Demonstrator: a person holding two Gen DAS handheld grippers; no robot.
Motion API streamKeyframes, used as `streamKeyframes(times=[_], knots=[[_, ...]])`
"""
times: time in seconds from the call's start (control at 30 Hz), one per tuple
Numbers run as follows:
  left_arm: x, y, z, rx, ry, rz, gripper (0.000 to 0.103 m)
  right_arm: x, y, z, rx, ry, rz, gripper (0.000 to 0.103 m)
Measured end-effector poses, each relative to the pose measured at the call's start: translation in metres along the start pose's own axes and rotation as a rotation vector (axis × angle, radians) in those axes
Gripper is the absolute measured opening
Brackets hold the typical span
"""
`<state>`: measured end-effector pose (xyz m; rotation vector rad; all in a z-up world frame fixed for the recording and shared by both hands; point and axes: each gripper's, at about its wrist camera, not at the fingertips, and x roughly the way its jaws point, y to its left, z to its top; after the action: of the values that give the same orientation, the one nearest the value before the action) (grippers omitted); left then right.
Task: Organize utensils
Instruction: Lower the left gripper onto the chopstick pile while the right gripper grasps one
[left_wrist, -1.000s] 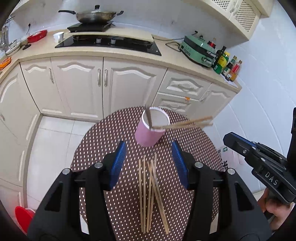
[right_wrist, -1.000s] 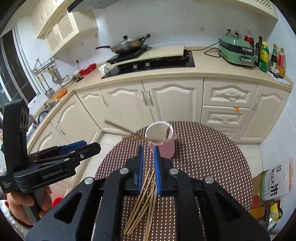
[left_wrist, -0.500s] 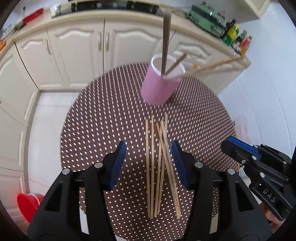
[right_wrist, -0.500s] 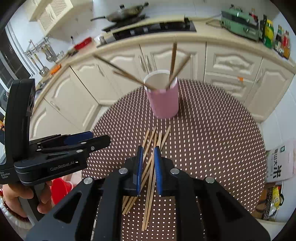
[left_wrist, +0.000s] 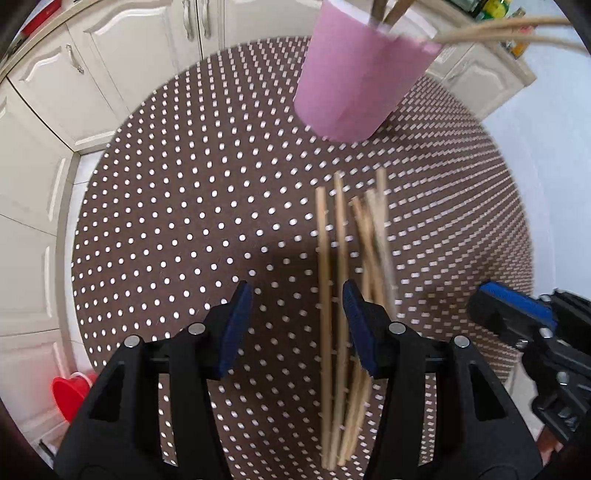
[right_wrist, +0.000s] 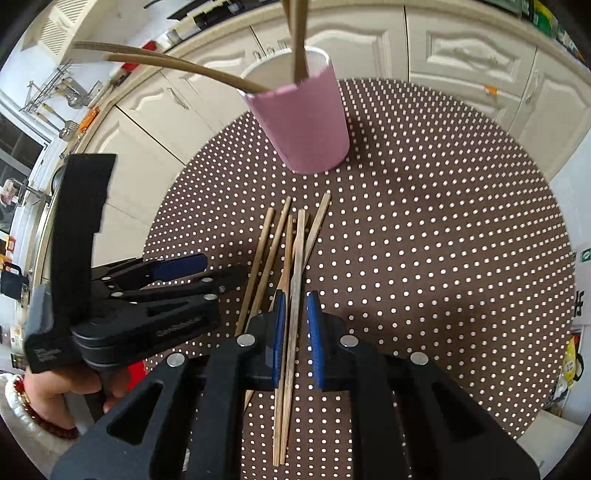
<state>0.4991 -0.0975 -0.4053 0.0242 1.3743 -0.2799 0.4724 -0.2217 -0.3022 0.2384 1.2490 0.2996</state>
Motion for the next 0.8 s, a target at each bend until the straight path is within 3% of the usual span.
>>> streamKeyframes(times=[0.37,0.8], knots=[[0.016,-0.007,0.015,0.056,0.000,0.044,0.051,0.037,-0.001,0.015,0.010,0.089,0.025,0.011],[0.012,0.014,0.019,0.034,-0.006,0.002,0.047,0.059,-0.008,0.027,0.000,0.147,0.005,0.013]])
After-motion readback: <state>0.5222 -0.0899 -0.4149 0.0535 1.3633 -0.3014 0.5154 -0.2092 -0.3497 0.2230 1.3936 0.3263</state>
